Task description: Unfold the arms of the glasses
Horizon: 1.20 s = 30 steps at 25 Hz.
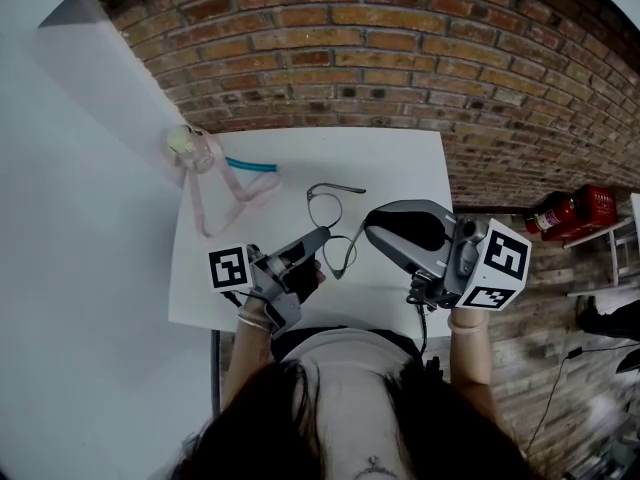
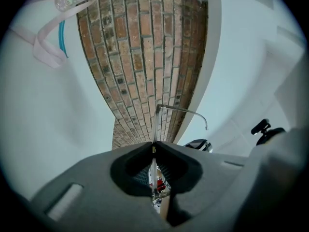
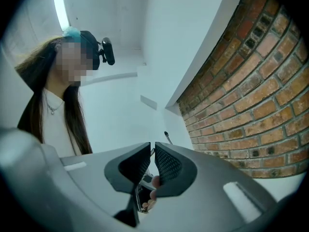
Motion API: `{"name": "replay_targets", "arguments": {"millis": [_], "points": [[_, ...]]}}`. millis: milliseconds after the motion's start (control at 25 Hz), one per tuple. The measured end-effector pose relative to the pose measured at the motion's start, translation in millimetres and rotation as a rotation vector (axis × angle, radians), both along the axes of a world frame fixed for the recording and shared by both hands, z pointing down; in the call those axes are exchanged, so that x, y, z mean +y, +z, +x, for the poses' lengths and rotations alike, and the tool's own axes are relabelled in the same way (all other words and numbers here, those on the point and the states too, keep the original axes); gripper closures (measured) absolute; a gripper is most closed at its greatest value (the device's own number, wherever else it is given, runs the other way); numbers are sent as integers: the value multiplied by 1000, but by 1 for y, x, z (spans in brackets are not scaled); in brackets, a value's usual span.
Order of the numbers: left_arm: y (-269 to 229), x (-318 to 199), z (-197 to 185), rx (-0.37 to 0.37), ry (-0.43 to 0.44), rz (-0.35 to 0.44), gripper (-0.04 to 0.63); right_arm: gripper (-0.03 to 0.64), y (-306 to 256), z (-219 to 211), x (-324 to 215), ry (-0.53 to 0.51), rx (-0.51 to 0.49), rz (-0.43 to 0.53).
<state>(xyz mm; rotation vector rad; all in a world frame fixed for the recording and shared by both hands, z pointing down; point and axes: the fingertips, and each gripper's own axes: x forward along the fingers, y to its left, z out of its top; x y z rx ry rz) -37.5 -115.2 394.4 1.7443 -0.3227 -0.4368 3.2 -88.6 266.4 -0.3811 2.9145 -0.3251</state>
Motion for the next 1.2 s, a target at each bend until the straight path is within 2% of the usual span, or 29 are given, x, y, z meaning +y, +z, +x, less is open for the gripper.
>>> {"name": "replay_targets", "arguments": {"millis": [1200], "points": [[2, -15, -17, 33, -100, -26, 571, 584, -8, 1, 19, -36, -16, 32]]}}
